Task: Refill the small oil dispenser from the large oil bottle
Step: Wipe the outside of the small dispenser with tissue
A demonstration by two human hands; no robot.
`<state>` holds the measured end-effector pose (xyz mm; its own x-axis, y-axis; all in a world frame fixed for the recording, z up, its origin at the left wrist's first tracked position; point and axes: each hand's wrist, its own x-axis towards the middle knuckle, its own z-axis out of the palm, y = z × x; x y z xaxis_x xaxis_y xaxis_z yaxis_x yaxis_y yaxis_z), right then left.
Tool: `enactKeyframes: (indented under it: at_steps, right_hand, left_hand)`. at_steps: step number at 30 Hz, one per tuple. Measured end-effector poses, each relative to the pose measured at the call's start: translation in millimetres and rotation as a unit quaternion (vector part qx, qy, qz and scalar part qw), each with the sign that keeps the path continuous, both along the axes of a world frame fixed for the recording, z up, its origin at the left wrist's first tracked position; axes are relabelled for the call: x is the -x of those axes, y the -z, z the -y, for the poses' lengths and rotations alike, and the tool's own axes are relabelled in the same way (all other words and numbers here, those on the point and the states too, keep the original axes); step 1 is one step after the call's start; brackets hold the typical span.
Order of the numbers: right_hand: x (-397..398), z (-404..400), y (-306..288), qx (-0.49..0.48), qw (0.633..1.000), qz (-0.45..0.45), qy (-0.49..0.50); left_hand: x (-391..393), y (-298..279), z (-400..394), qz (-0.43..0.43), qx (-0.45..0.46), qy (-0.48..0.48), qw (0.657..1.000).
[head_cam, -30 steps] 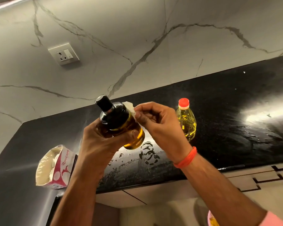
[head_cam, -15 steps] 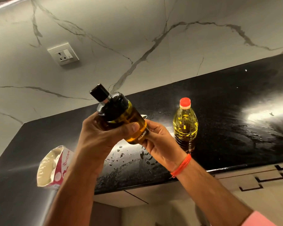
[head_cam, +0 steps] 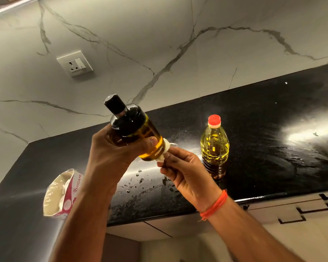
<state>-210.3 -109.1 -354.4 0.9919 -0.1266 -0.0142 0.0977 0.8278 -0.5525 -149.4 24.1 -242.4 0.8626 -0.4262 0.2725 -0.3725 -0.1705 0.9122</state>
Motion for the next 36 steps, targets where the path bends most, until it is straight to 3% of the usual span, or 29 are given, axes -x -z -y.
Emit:
enactKeyframes:
  at_steps: [3, 6, 9, 11, 13, 16, 18, 25, 28, 36]
  right_hand:
    - [8, 8, -4, 0.013, 0.998, 0.001, 0.061]
    - [12, 14, -15, 0.195, 0.970, 0.036, 0.141]
    - [9, 13, -28, 0.419, 0.873, 0.081, 0.239]
    - [6, 12, -33, 0.495, 0.812, 0.102, 0.291]
    - [4, 15, -36, 0.521, 0.787, 0.109, 0.310]
    - [3, 17, -37, 0.533, 0.787, 0.075, 0.302]
    - [5, 16, -37, 0.559, 0.768, 0.067, 0.306]
    - [27, -17, -32, 0.623, 0.709, 0.113, 0.310]
    - [18, -13, -33, 0.627, 0.715, 0.098, 0.294]
    - [1, -4, -24, 0.543, 0.804, 0.074, 0.230]
  left_hand:
    - [-1, 4, -1, -0.001, 0.000, -0.004, 1.000]
    - [0, 9, 0, -0.021, 0.010, 0.005, 1.000]
    - [2, 13, 4, -0.034, 0.022, 0.010, 0.999]
    - [3, 12, 4, -0.031, 0.021, 0.005, 0.999]
    - [5, 11, 4, -0.027, 0.021, 0.018, 0.999]
    - [10, 10, 3, -0.021, 0.013, 0.040, 0.999]
    - [12, 8, 3, -0.014, 0.004, 0.039, 0.999]
    - [10, 7, 5, -0.018, 0.023, -0.007, 1.000]
    - [11, 6, 5, -0.016, 0.032, 0.012, 0.999]
    - [15, 4, 8, 0.003, 0.009, 0.035, 0.999]
